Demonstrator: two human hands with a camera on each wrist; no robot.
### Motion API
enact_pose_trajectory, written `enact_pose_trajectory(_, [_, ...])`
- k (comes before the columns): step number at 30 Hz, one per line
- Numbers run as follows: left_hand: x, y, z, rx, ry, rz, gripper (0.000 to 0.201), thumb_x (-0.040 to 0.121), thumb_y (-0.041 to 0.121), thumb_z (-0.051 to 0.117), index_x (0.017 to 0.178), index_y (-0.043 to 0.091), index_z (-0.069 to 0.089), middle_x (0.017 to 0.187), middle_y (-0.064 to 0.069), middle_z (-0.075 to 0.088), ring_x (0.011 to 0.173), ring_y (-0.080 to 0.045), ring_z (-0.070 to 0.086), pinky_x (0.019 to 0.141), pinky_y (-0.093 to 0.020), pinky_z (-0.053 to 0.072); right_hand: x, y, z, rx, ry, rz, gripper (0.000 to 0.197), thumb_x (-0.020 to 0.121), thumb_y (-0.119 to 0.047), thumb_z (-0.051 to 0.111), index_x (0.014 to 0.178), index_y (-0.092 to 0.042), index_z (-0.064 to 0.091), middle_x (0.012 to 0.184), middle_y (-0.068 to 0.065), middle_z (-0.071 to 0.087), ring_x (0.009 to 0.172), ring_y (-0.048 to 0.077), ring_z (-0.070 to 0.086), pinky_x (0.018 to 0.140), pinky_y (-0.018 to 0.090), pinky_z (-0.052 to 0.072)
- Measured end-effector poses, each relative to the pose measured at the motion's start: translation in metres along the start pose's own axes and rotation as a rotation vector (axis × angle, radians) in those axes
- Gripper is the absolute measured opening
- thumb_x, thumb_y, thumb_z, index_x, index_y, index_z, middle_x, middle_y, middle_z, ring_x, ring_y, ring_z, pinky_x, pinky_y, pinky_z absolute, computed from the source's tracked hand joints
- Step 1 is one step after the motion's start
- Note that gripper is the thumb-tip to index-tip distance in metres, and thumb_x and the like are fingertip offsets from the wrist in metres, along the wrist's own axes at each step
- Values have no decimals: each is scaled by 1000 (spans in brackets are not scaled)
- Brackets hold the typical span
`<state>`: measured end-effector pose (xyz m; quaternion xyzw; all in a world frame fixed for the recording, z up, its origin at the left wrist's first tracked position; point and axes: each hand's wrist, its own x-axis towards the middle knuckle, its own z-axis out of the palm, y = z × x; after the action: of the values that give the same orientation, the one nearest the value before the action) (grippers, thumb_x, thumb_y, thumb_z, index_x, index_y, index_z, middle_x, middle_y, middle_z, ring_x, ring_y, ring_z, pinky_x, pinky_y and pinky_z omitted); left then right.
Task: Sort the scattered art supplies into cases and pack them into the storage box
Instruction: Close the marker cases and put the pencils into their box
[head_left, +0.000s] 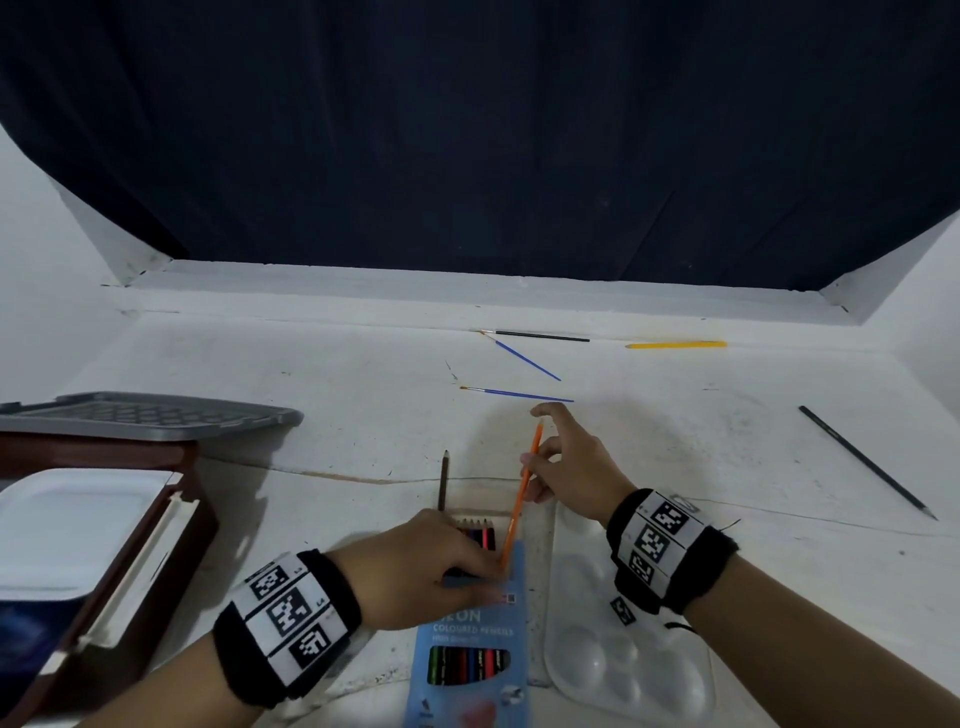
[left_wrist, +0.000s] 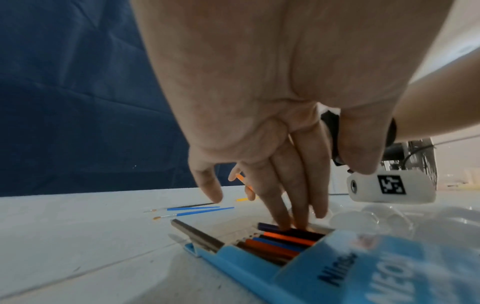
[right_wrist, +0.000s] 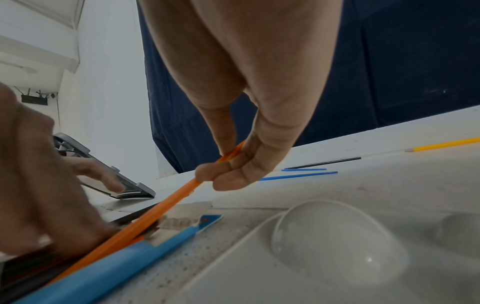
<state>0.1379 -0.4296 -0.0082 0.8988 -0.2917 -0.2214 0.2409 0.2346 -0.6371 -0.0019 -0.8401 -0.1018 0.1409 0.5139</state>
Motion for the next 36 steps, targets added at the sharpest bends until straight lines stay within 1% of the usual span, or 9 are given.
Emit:
enact_pose_trajectory(3, [-5, 1, -3, 17, 119, 35, 30, 101, 46, 50, 125, 34, 64, 123, 17, 65, 111, 1, 59, 100, -30, 46, -2, -1, -1, -19, -11, -10, 38, 95, -5, 60, 124, -26, 46, 80, 12, 68, 61, 23, 72, 67, 38, 63])
enact_pose_trajectory(10, [-15, -5, 4, 332, 47, -129, 76, 84, 67, 21, 149, 33, 40, 160, 20, 26, 148, 2, 13, 107, -30, 0, -7, -3, 6, -310, -127, -107, 29, 89, -22, 72, 113, -24, 55, 92, 1, 68, 66, 12, 69, 69, 28, 56])
enact_pose_trajectory(16, [-17, -15, 12, 356, 82, -98, 75, 86, 65, 23, 152, 32, 36, 161, 18, 25, 149, 1, 16, 117, -47, 6, -33, -14, 18, -886, -298, -269, 34, 94, -29, 56, 126, -17, 58, 118, 4, 60, 107, 23, 57, 92, 43, 48])
enact_pose_trajectory(19, [-17, -14, 11, 344, 42, -127, 80, 83, 67, 18, 154, 32, 31, 162, 19, 20, 150, 0, 12, 115, -41, 0, -44, -13, 18, -1063, -352, -354, 34, 93, -30, 58, 124, -17, 60, 138, 5, 48, 127, 27, 43, 99, 46, 42])
enact_pose_trajectory(24, [-14, -10, 10, 381, 11, -168, 79, 84, 69, 18, 154, 35, 28, 163, 20, 18, 149, 3, 12, 114, -39, -1, -42, -6, 21, -1149, -381, -429, 29, 95, -21, 55, 122, -13, 65, 136, 7, 55, 134, 24, 44, 114, 45, 31])
enact_pose_trajectory(27, [-14, -6, 7, 356, 32, -172, 60, 97, 57, 44, 152, 36, 33, 161, 23, 19, 148, 4, 14, 114, -40, 0, -47, -1, 28, -1217, -399, -510, 21, 96, -14, 51, 107, -14, 69, 117, 6, 66, 112, 21, 59, 115, 43, 32])
enact_pose_trajectory(30, [-12, -7, 7, 335, 52, -169, 57, 97, 53, 51, 150, 37, 38, 160, 24, 24, 147, 4, 16, 113, -41, -1, -60, -4, 31, -1163, -438, -523, 22, 95, -7, 48, 89, -12, 68, 88, 5, 68, 79, 23, 63, 84, 38, 52])
enact_pose_trajectory(32, [-10, -8, 7, 333, 56, -169, 58, 96, 54, 53, 150, 38, 39, 158, 24, 28, 147, 5, 16, 112, -39, -1, -66, -7, 28, -1111, -445, -528, 22, 94, -5, 47, 83, -10, 66, 75, 5, 63, 68, 22, 57, 67, 35, 50])
enact_pose_trajectory(36, [-7, -6, 4, 363, 49, -185, 59, 95, 56, 54, 149, 37, 41, 157, 25, 30, 146, 6, 18, 110, -35, -1, -69, -5, 25, -971, -477, -512, 22, 92, -14, 50, 87, -14, 71, 80, 2, 71, 71, 21, 61, 71, 38, 53])
